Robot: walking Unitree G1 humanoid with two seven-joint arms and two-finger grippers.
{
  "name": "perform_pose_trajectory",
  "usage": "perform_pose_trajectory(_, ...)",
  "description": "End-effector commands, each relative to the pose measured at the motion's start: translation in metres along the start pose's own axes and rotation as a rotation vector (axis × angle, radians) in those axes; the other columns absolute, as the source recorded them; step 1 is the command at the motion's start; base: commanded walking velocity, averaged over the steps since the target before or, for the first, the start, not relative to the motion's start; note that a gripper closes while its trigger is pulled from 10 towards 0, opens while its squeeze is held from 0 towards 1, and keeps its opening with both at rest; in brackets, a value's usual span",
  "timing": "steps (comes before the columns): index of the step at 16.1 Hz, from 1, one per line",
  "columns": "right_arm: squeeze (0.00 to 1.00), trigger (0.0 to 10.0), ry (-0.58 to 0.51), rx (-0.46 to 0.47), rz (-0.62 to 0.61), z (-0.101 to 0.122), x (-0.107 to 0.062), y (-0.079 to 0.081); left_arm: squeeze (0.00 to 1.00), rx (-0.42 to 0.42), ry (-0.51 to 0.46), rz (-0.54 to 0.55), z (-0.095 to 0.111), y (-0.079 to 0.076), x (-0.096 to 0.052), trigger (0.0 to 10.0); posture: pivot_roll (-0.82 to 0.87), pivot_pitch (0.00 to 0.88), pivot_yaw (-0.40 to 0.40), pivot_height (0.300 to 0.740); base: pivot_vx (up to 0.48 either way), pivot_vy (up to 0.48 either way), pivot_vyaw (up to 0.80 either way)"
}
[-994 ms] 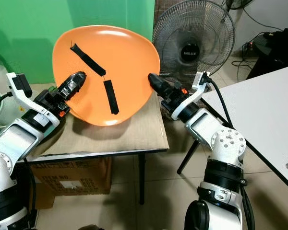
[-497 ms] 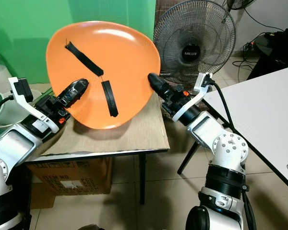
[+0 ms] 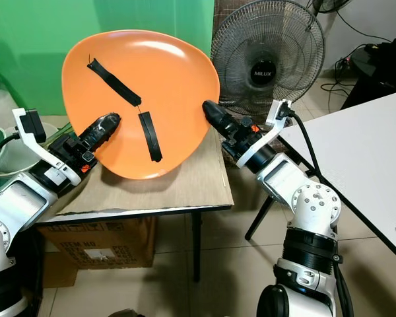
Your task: Setting the table
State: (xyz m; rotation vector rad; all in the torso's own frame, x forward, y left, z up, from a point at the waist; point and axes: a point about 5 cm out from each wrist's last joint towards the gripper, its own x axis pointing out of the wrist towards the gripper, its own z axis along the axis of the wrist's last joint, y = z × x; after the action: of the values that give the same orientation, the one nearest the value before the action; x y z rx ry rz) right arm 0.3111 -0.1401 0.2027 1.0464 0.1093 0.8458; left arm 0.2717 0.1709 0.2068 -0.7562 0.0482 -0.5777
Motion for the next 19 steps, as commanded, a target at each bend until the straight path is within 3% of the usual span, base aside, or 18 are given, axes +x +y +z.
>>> perform_pose_trajectory(1,0.00,10.0,-0.031,-0.029,0.051,0.005,0.000,0.010,0.00,0.010,-0.003,-0.031,0.004,-0.004,0.003,0.0,-0.01,0.000,0.053,0.740,0.000,0.000,0.00)
perform_pose_trajectory(7,0.00,10.0,-0.052,-0.036,0.033,0.004,-0.006,0.010,0.00,-0.013,-0.013,-0.047,0.007,-0.004,0.010,0.0,-0.03,0.000,0.074,0.740,0.000,0.000,0.00)
perform_pose_trajectory(8,0.44,10.0,-0.055,-0.035,0.033,0.005,-0.006,0.010,0.00,-0.024,-0.024,-0.051,0.008,-0.004,0.011,0.0,-0.03,0.000,0.070,0.740,0.000,0.000,0.00)
perform_pose_trajectory(9,0.62,10.0,-0.055,-0.035,0.033,0.006,-0.006,0.010,0.00,-0.031,-0.035,-0.054,0.009,-0.005,0.011,0.0,-0.03,0.000,0.070,0.740,0.000,0.000,0.00)
perform_pose_trajectory(10,0.89,10.0,-0.056,-0.035,0.033,0.006,-0.006,0.010,0.00,-0.035,-0.040,-0.057,0.010,-0.005,0.011,0.0,-0.02,0.000,0.068,0.740,0.000,0.000,0.00)
perform_pose_trajectory(11,1.00,10.0,-0.057,-0.034,0.035,0.006,-0.006,0.010,0.00,-0.041,-0.052,-0.062,0.011,-0.005,0.010,0.0,-0.02,0.000,0.062,0.740,0.000,0.000,0.00)
perform_pose_trajectory(19,1.00,10.0,-0.005,-0.025,0.013,0.002,-0.007,0.008,0.00,-0.002,-0.068,-0.064,0.021,0.000,0.005,0.0,-0.02,0.000,0.054,0.740,0.000,0.000,0.00)
